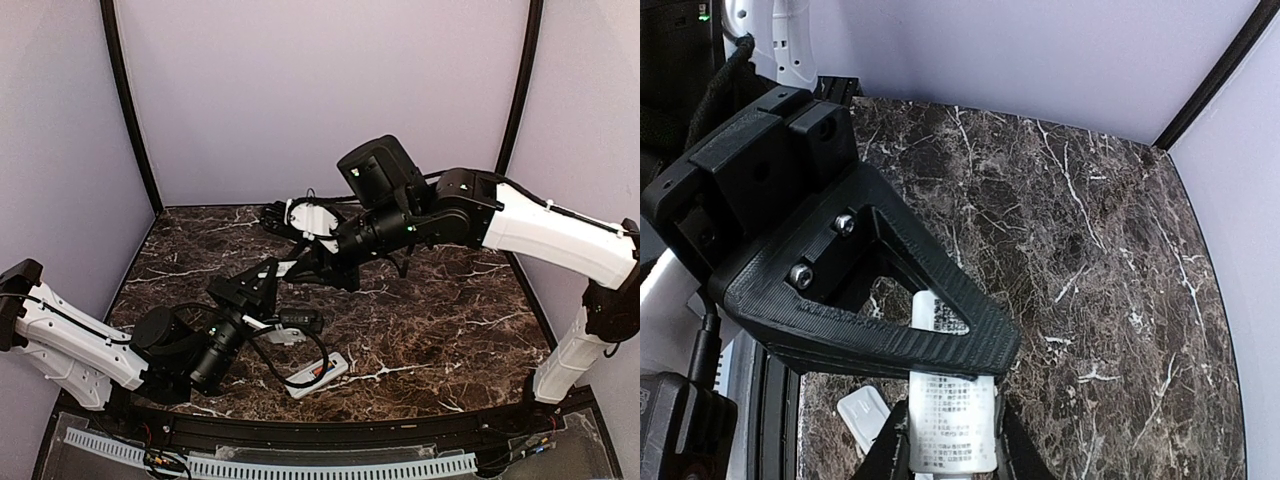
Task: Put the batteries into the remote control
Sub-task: Pass from the left arm to the right
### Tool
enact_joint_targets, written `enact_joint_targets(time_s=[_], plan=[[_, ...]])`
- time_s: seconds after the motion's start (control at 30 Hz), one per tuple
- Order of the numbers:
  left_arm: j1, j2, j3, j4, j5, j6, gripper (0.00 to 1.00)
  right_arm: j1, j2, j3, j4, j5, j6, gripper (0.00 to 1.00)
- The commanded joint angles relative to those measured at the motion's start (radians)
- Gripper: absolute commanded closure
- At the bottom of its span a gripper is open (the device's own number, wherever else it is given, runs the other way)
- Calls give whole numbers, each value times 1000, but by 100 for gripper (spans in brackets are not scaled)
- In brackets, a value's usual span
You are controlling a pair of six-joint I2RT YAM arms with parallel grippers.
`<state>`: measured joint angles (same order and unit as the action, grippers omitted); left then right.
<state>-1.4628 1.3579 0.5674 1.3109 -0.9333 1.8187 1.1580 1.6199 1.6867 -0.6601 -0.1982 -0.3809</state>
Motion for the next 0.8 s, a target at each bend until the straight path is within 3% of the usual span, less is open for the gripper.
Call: enact_joint_targets(time_s=[0.0, 0.23, 0.57, 0.77], plan=[[-4, -16, -14, 39, -16, -11, 100, -1, 2, 32, -7, 24, 14, 99], [-3, -17, -17, 7, -31, -53, 98, -4, -10, 19, 8, 63, 9, 100], [-3, -48, -16, -64, -44, -116, 77, -15, -26, -6, 19, 53, 5, 100], [-5, -95, 7, -142, -100, -282, 57, -61, -51, -61, 14, 56, -12, 100]])
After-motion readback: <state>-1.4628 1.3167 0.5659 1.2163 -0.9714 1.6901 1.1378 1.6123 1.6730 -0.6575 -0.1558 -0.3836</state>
